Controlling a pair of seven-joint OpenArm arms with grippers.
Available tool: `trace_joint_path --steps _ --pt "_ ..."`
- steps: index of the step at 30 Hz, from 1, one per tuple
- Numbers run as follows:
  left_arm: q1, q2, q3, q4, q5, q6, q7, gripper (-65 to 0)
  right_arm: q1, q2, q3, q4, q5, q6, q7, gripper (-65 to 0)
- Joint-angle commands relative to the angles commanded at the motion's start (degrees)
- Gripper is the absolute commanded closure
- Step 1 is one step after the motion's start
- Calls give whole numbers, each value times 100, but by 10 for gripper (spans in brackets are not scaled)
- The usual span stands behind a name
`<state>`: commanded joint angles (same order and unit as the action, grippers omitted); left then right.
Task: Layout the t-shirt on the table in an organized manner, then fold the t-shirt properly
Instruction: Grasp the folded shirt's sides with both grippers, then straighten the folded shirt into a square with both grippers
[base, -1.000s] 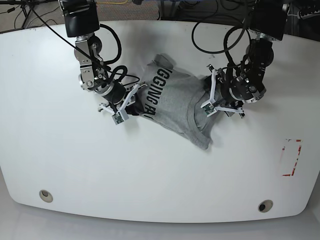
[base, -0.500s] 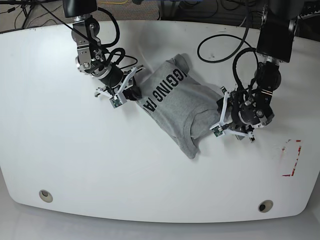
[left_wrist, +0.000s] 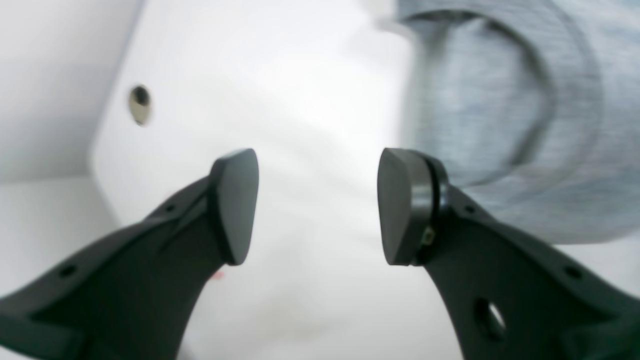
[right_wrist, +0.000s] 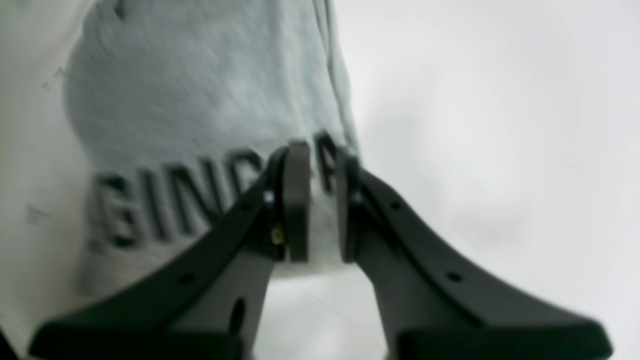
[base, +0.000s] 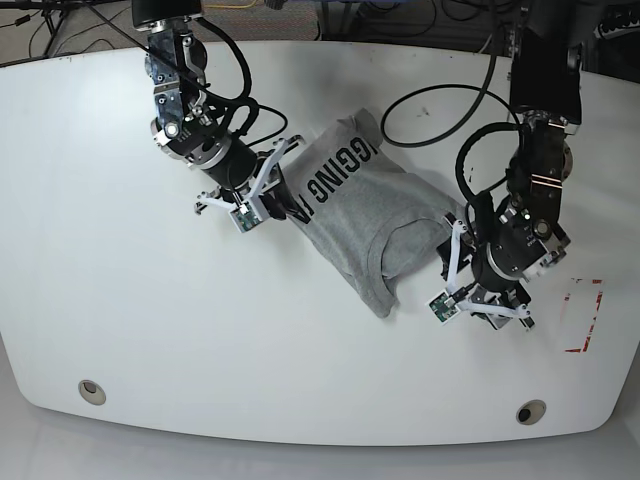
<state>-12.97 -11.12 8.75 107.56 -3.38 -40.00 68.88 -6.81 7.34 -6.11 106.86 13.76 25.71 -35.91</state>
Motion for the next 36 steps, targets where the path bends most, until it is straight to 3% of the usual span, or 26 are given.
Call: trace_joint_path --steps 14,18,21,26,36 --pt "1292 1020 -9 0 0 0 -53 -358 677 -35 -9 -1064 0 9 18 -87" --pt "1626 1169 -9 -26 35 0 -404 -358 809 -44 -9 -1503 0 18 62 -87" --pt "1802 1152 -9 -149 44 0 -712 -358 835 -44 -9 -1811 0 26 299 -87" --pt "1785 941 -9 -659 44 0 -791 -358 756 0 -9 -2180 0 26 712 -87" --pt "1160 475 -686 -1468 18 0 -791 -310 53 -9 -9 -1741 0 35 730 -87"
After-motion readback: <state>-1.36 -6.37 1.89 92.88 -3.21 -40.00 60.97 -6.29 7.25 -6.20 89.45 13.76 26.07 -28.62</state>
